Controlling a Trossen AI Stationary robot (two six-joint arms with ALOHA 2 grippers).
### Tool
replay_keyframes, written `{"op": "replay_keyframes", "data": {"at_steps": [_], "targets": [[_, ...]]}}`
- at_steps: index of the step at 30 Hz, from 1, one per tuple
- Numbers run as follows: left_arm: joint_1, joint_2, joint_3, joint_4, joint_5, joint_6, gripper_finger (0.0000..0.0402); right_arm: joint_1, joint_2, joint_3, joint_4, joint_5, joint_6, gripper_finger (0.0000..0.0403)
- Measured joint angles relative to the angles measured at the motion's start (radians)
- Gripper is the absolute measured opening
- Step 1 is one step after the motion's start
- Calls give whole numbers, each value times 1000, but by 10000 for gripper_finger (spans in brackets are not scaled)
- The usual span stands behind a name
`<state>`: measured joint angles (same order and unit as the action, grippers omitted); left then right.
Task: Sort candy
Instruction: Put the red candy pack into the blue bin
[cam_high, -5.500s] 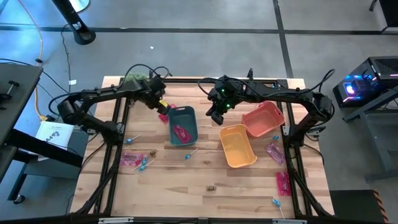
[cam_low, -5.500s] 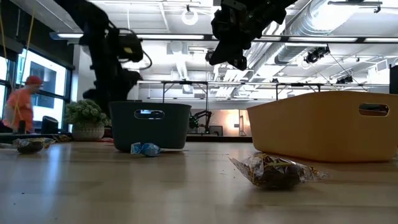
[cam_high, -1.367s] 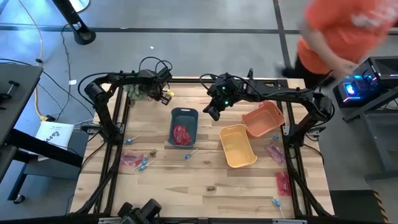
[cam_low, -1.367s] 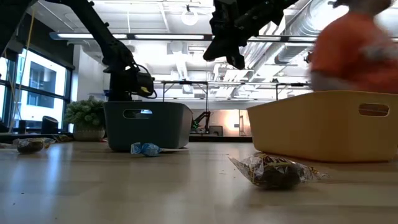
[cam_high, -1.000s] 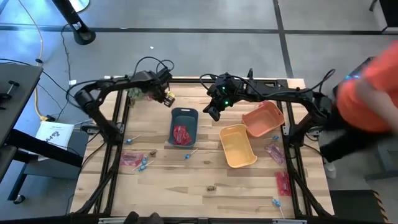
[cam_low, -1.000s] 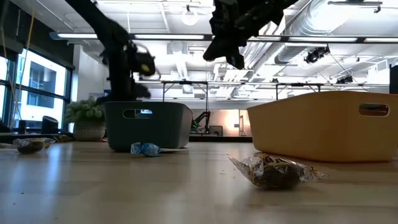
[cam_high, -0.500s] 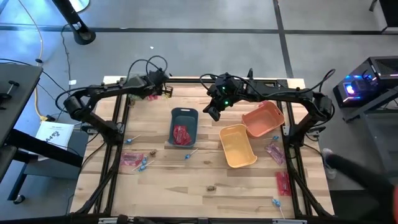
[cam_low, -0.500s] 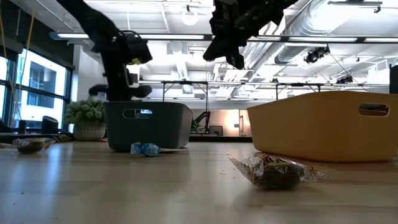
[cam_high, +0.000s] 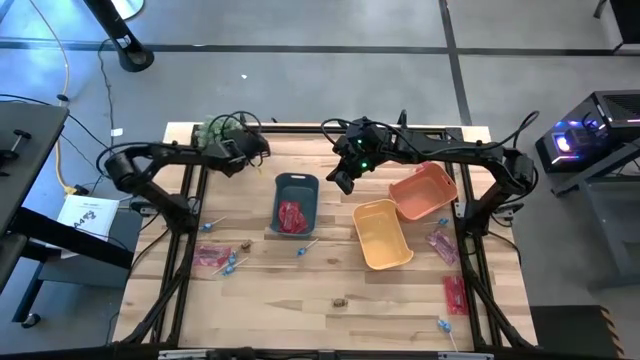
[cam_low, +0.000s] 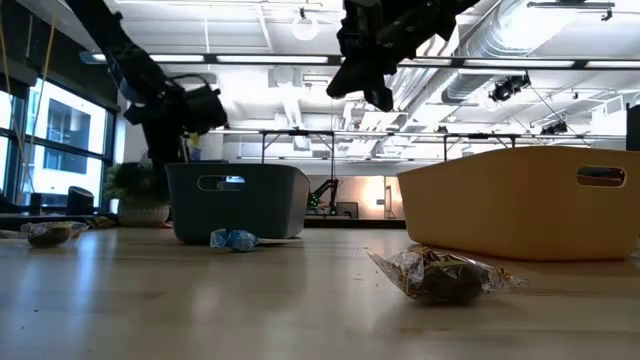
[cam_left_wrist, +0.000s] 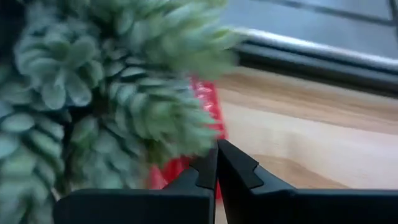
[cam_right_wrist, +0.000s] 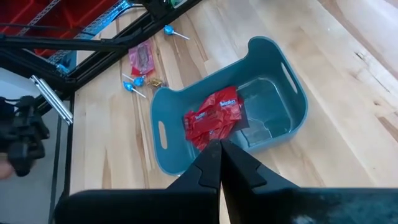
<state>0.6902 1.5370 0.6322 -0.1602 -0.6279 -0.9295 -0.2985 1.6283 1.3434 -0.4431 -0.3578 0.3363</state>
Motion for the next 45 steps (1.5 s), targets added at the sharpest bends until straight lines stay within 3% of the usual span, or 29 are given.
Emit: {"op": "replay_keyframes", "data": {"at_steps": [6,10,18,20,24,30,33,39,45], "targets": [[57,84,1,8,82,15,0,0,0,0,0,0,4,0],[31,98,8,1,128,56,0,0,0,0,0,0,4,0],[-188,-28,2,-140,429,76,0,0,0,0,0,11,-1,0],[-252,-78,2,-210,427,59,0,0,0,0,1,11,-2,0],[-313,-197,2,-322,293,-10,0,0,0,0,3,11,-4,0],[-309,-365,4,-306,312,86,4,0,0,0,9,11,-4,0],[-302,-395,4,-324,358,151,20,0,0,0,14,11,-3,0],[-307,-396,4,-331,569,248,90,0,0,0,12,11,-1,0],[-312,-396,4,-326,601,343,174,-2,0,0,-33,7,-29,0]]}}
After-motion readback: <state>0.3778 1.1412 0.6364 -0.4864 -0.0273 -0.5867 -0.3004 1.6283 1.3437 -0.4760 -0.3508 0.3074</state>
